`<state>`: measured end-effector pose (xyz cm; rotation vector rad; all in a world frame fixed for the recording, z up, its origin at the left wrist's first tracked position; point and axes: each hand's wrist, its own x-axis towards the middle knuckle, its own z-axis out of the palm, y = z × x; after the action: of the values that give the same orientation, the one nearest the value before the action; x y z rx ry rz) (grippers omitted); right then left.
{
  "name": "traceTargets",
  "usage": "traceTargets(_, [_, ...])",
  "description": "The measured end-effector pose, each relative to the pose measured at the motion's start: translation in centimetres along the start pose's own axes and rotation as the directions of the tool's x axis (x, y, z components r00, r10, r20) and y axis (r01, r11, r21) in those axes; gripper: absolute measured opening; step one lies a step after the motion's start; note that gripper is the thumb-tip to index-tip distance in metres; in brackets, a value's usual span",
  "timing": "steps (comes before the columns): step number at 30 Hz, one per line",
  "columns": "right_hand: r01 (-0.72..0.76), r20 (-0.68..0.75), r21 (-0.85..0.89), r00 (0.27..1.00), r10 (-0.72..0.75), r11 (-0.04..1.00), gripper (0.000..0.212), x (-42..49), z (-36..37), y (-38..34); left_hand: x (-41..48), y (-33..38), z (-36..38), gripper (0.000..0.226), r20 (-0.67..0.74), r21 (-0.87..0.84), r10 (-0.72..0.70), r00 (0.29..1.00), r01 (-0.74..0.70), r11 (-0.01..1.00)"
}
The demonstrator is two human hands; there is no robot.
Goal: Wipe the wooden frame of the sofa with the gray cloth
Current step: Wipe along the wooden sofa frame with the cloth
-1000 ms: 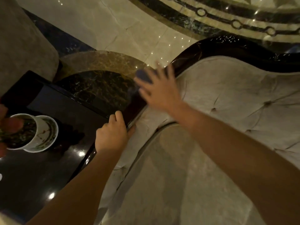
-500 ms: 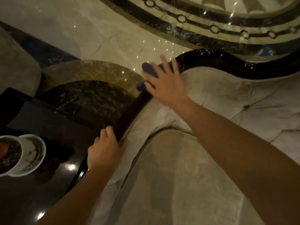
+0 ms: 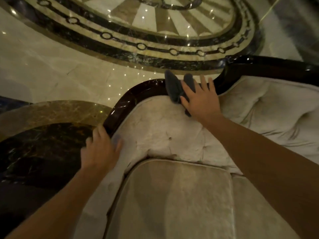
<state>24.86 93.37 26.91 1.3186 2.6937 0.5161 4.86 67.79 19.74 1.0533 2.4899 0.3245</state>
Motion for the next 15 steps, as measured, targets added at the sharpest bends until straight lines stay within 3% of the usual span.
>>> traceTargets(3, [0.162, 0.138, -0.261, 0.982, -0.13, 0.952, 0.062, -0.5, -1.6, 2.5, 6.1, 8.3, -1.0, 0.09, -0.08, -0.001, 0.077, 0.994, -0.078, 0.997])
traceTargets(6, [0.195, 0.265, -0.508, 0.962, -0.063, 0.839, 0.063, 0.6, -4.3, 2.7, 8.3, 16.2, -1.3, 0.074, -0.105, 0.165, 0.376, 0.92, -0.357, 0.919])
traceTargets(8, [0.281, 0.381, -0.667, 0.925, -0.009, 0.69, 0.061, 0.6, -6.0, 4.2, 8.0, 22.1, -0.5, 0.066, -0.042, 0.171, 0.486, 0.873, -0.473, 0.864])
traceTargets(10, [0.424, 0.496, -0.718, 0.868, -0.021, 0.553, 0.059, 1.0, -7.9, 3.6, 7.9, 24.2, 0.4, 0.065, 0.023, 0.159, 0.417, 0.908, -0.415, 0.896])
traceTargets(12, [0.464, 0.476, -0.759, 0.874, -0.097, 0.456, 0.064, 1.2, -9.6, 3.2, 8.0, 23.9, 1.1, 0.07, 0.028, 0.167, 0.345, 0.938, -0.345, 0.924])
traceTargets(14, [0.437, 0.39, -0.756, 0.899, -0.2, 0.487, 0.066, 1.0, -11.4, 5.0, 8.0, 23.7, 1.6, 0.076, 0.01, 0.197, 0.322, 0.947, -0.318, 0.927])
traceTargets(15, [0.433, 0.342, -0.708, 0.901, -0.266, 0.558, 0.062, 0.7, -11.7, 6.3, 7.9, 23.9, 1.7, 0.078, 0.007, 0.227, 0.312, 0.95, -0.306, 0.925])
